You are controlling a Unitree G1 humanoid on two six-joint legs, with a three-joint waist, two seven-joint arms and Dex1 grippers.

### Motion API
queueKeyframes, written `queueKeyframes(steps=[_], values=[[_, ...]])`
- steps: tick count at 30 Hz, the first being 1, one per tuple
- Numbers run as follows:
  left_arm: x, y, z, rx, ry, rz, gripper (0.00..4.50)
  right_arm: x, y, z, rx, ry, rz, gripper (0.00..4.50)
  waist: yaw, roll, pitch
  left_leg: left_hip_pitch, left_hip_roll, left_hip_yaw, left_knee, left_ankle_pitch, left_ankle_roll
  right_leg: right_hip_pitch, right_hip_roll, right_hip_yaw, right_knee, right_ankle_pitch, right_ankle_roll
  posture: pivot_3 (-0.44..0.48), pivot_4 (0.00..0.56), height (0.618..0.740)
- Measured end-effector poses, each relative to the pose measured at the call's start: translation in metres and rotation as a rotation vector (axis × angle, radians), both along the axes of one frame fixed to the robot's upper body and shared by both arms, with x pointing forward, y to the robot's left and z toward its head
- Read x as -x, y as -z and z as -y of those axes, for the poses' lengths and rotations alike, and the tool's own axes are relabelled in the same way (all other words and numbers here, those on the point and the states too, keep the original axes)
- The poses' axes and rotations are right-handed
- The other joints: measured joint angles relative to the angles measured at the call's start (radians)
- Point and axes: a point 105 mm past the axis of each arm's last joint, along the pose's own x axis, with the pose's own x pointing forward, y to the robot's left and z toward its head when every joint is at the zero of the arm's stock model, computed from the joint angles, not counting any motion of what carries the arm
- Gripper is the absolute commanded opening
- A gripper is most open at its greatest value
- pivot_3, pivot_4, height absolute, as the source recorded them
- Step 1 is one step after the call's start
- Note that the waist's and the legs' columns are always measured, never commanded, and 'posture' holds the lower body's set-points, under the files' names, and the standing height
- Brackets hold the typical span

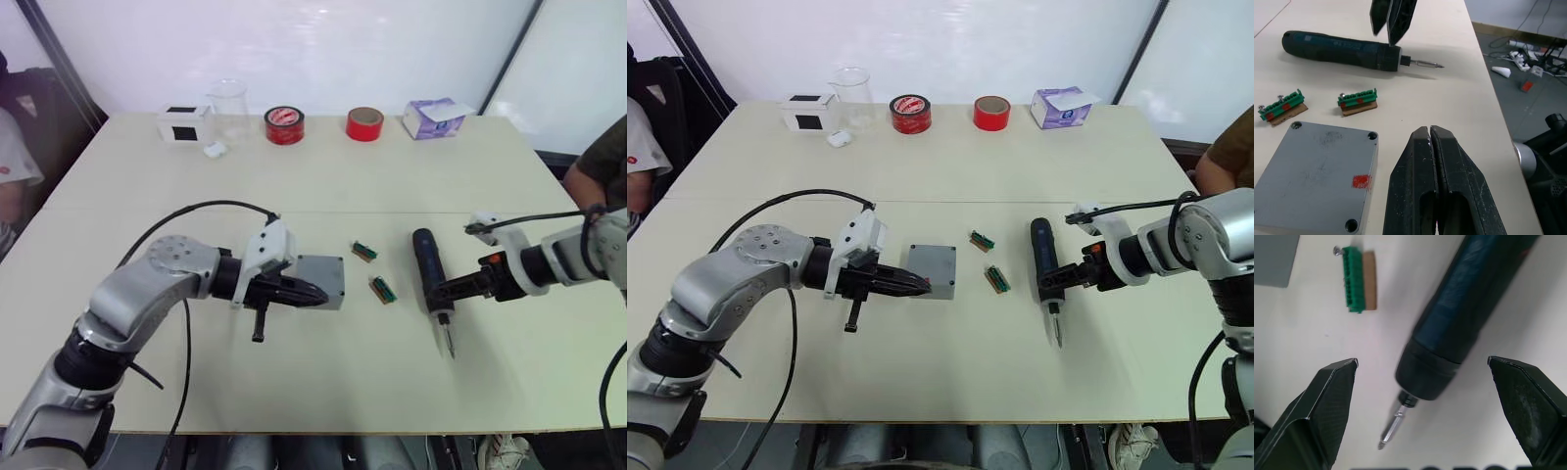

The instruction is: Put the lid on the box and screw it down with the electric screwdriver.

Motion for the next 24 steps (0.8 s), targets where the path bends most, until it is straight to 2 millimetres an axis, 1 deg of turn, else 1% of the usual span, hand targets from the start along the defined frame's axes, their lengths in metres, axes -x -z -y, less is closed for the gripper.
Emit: queueKeyframes(steps=[4,9,12,14,15,18,21,24], values=[[0.005,0.008,-0.001,-0.008,-0.038,-0.03,0.0,-0.009,0.008,0.003,0.03,0.042,-0.053,4.48,0.001,0.0,0.0,-0.003,0.0,0.0,0.0,0.0,0.0,-0.002,0.0,0.0,0.0,0.0,0.0,0.0,0.15,0.74],[0.001,0.004,-0.005,0.001,-0.096,-0.004,0.0,-0.015,0.023,-0.007,0.076,0.011,-0.12,4.48,0.003,0.0,0.0,-0.009,0.0,-0.001,0.002,0.0,0.0,-0.008,0.001,0.0,0.001,0.002,0.003,0.0,0.15,0.74],[0.002,0.008,-0.009,-0.003,-0.136,-0.017,0.0,-0.019,0.023,-0.009,0.115,-0.02,-0.124,4.48,0.001,0.0,0.0,-0.01,0.0,0.0,0.002,0.0,0.0,-0.008,0.0,0.0,0.001,0.002,0.003,0.0,0.15,0.74],[0.002,0.008,-0.009,-0.001,-0.147,-0.018,0.0,-0.019,0.024,-0.009,0.129,-0.032,-0.129,3.98,0.002,-0.001,0.0,-0.01,0.0,-0.001,0.003,0.0,0.0,-0.008,0.0,0.0,0.001,0.002,0.003,0.0,0.15,0.74],[0.002,0.007,-0.009,0.004,-0.151,-0.017,0.0,-0.02,0.025,-0.009,0.137,-0.032,-0.131,3.87,0.002,-0.001,-0.001,-0.009,0.0,-0.001,0.003,0.0,0.0,-0.007,0.0,0.0,0.001,0.002,0.003,0.0,0.15,0.74],[0.001,0.007,-0.01,0.016,-0.178,-0.015,0.0,-0.022,0.029,-0.006,0.159,-0.02,-0.15,2.78,0.002,-0.002,-0.001,-0.008,0.0,-0.001,0.003,0.0,0.0,-0.006,0.0,0.0,0.001,0.001,0.001,0.0,0.15,0.74],[0.001,0.011,-0.011,0.018,-0.193,-0.026,0.0,-0.022,0.03,-0.003,0.181,-0.024,-0.151,1.92,0.002,-0.003,-0.002,-0.008,0.0,-0.001,0.003,0.0,0.0,-0.006,0.001,-0.001,0.001,0.002,0.002,0.0,0.15,0.74],[0.0,0.01,-0.011,0.018,-0.195,-0.025,0.0,-0.024,0.031,-0.001,0.185,-0.012,-0.146,1.85,0.003,-0.004,-0.002,-0.008,0.0,-0.001,0.003,0.0,0.0,-0.006,0.001,-0.001,0.001,0.001,0.001,0.0,0.15,0.74]])
